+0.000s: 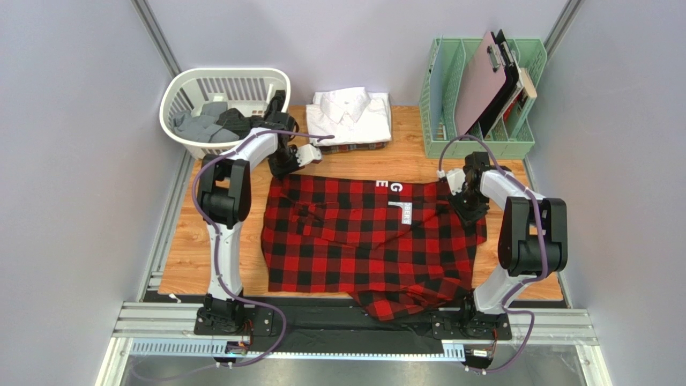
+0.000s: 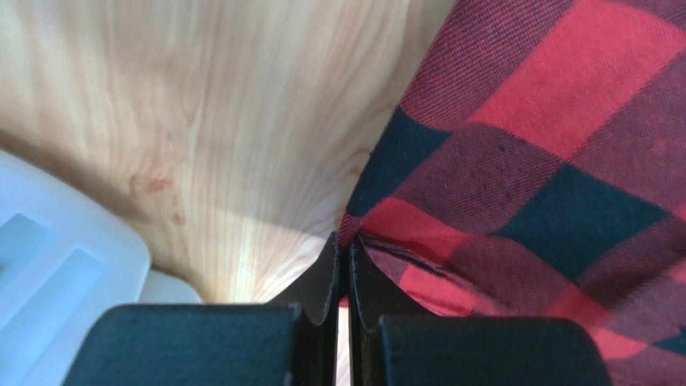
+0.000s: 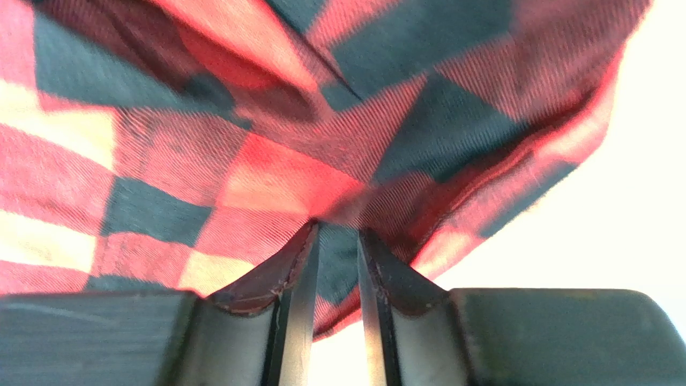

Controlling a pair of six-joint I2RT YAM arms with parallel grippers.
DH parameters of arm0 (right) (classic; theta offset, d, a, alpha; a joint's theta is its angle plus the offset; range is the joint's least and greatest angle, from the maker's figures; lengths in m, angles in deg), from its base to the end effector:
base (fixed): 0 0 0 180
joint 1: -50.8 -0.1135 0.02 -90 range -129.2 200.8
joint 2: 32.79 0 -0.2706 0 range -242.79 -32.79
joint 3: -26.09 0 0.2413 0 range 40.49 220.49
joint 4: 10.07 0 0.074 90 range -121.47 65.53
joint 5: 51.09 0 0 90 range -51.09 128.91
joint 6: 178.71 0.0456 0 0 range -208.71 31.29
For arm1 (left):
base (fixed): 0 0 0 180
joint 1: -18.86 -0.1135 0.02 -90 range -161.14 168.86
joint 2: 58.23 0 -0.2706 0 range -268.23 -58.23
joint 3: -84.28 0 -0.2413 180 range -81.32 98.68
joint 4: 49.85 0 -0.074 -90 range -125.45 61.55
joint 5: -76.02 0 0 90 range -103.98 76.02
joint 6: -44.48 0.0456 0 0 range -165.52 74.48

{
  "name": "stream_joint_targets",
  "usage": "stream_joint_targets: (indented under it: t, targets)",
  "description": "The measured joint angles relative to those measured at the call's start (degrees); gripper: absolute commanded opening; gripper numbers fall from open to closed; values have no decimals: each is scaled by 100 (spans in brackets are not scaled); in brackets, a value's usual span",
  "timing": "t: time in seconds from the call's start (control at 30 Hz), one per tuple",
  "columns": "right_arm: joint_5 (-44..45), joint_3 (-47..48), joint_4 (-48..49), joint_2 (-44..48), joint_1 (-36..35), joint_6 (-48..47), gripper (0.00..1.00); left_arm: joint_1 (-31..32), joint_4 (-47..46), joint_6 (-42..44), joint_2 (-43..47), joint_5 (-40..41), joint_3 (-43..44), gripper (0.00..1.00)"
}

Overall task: Fold and stack the long sleeve shirts
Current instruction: Fold the shirt

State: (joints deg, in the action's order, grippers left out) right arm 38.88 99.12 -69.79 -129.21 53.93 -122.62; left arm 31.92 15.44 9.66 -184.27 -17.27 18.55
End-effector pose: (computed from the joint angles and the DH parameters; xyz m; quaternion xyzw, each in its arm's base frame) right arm 0.2857 -0.0156 0.1679 -0.2649 0.9624 -0.0188 0.0571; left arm 0.4302 -0.1025 0.1666 0.5598 0.8204 0.0139 0.1154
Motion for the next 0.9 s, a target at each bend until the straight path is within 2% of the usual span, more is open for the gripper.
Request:
stream_joint_targets:
  t: [0.03, 0.1, 0.17, 0.2, 0.37, 0.47, 0.57, 0.67, 0.9]
  targets:
    - [-26, 50, -20, 0, 0, -7, 33, 0, -7, -15, -24, 72, 9, 2]
    - [-155, 238, -181, 7, 9, -17, 37, -20, -13, -22, -20, 164, 9, 18]
    - [-393, 485, -374, 107, 35, -20, 38, -57, -15, -42, -15, 197, -2, 47]
    - [-505, 599, -474, 192, 42, -13, 38, -83, -31, -42, -2, 192, -20, 49]
    - [-1349, 1152, -656, 940, 70, 249, 36, -188, -22, -295, 514, -289, -385, 51]
    - [-1727, 1331, -481, 1047, 66, 616, 32, -195, 31, -533, 1051, -723, -516, 52]
    - [-1860, 1545, -232, 678, 42, 1025, 29, -184, 26, -785, 1552, -1143, -544, 52]
    - [-1832, 1703, 52, 70, 37, 1329, 28, -179, -2, -929, 1679, -1353, -586, 52]
    - [-1346, 1696, 551, -763, 37, 1646, 29, -179, -107, -1161, 1261, -1346, -1008, 51]
